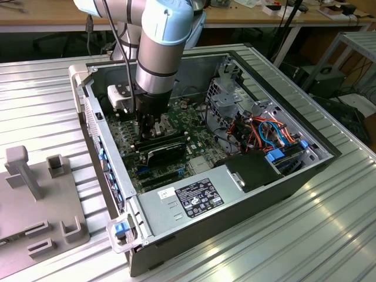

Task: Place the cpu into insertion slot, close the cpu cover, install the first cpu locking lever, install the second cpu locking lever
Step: 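Install the second cpu locking lever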

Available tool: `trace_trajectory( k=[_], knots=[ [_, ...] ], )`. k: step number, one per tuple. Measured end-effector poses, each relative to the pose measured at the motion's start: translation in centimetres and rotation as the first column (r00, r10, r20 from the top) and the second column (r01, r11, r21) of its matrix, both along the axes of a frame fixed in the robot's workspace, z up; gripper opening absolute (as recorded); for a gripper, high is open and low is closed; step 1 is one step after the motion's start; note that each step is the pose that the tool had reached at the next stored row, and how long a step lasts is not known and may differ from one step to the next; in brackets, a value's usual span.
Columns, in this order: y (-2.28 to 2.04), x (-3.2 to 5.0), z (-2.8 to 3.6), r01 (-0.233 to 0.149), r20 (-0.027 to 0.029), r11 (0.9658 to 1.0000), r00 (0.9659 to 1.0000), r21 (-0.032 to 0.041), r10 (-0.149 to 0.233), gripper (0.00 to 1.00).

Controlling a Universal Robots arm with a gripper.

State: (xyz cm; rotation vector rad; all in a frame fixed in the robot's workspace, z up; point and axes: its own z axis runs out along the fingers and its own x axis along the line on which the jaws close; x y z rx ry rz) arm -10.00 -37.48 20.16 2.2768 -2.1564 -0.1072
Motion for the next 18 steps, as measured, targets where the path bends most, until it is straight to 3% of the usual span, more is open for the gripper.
trace_trajectory(
  k=[2, 5, 10, 14, 18],
  knots=[
    [0.0, 0.0, 0.1, 0.0, 0.0001, 0.9999, 1.0, -0.0116, 0.0, 0.1],
    [0.01, 0.01, 0.29, 0.0, 0.0, 0.9998, 1.0, -0.0182, 0.0, 0.1],
    [0.16, 0.0, 0.96, 0.0, 0.0001, 0.9998, 1.0, -0.0213, 0.0, 0.1],
    [0.86, 0.2, 1.57, 0.0, 0.0, 0.9997, 1.0, -0.0242, 0.0, 0.1],
    [1.13, 0.75, 1.75, 0.0, 0.0, 0.9997, 1.0, -0.0245, 0.0, 0.1]
  ],
)
